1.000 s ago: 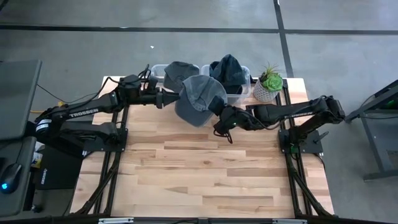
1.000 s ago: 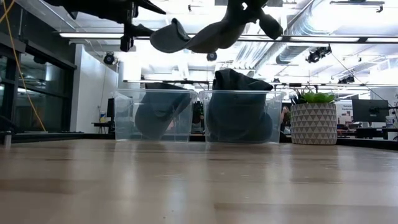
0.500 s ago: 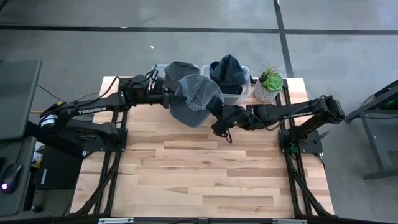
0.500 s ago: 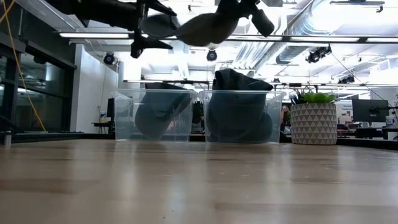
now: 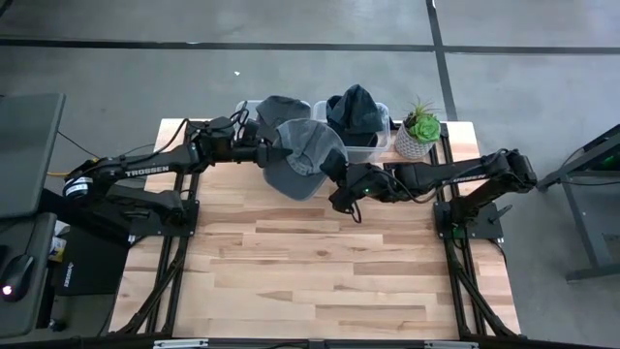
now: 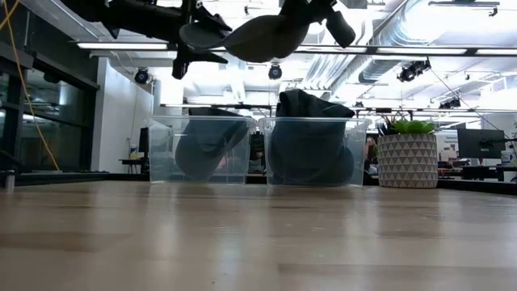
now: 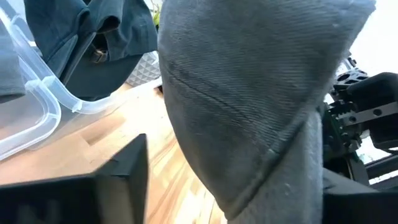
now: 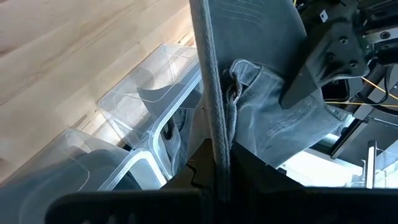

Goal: Pick & Place hat
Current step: Put the gray cap into the left transparent bin

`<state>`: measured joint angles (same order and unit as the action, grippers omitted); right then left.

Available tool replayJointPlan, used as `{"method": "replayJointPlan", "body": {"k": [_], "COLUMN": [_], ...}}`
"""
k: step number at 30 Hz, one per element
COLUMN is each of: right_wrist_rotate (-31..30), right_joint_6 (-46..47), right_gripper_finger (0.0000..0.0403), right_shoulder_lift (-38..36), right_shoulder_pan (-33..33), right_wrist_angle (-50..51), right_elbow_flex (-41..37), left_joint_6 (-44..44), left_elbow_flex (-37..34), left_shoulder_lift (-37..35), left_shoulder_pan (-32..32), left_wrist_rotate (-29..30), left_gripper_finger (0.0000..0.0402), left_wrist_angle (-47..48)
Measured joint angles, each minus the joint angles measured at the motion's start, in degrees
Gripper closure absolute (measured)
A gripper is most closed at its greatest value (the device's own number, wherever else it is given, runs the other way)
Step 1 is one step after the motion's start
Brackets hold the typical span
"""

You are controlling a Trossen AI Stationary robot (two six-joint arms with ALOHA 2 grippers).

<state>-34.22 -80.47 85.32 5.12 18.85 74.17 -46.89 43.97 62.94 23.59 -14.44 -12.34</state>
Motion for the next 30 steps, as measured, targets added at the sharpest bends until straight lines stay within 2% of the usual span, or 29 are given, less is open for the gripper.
{"method": "replayJointPlan", "body": {"k": [3, 8, 9, 15, 23, 30], "right_wrist_rotate": [0.0, 0.0, 0.0, 0.1, 0.1, -0.9], "right_joint_6": [0.0, 0.1, 0.1, 0.1, 4.4, 8.5], "right_gripper_finger": [0.0387, 0.0387, 0.0387, 0.0384, 0.0291, 0.0247], "right_shoulder_lift": [0.0, 0.0, 0.0, 0.0, 0.0, -0.2], "right_shoulder_pan": [0.0, 0.0, 0.0, 0.0, 0.0, 0.0], "right_wrist_angle": [0.0, 0.0, 0.0, -0.1, -1.1, -1.2], "right_elbow_flex": [0.0, 0.0, 0.0, 0.0, 0.0, 0.0], "left_joint_6": [-0.5, 0.5, 0.6, 0.6, 0.6, 0.4], "left_elbow_flex": [0.0, 0.0, 0.0, 0.0, 0.0, 0.0], "left_shoulder_lift": [0.0, 0.0, 0.0, 0.0, 0.0, 0.0], "left_shoulder_pan": [0.0, 0.0, 0.0, 0.0, 0.0, 0.0], "left_wrist_rotate": [0.0, -1.4, -1.6, -0.7, -0.4, 1.3], "left_gripper_finger": [0.0235, 0.0376, 0.0387, 0.0400, 0.0401, 0.0401], "left_wrist_angle": [-0.1, -0.1, -0.1, -0.3, -0.3, -0.6]}}
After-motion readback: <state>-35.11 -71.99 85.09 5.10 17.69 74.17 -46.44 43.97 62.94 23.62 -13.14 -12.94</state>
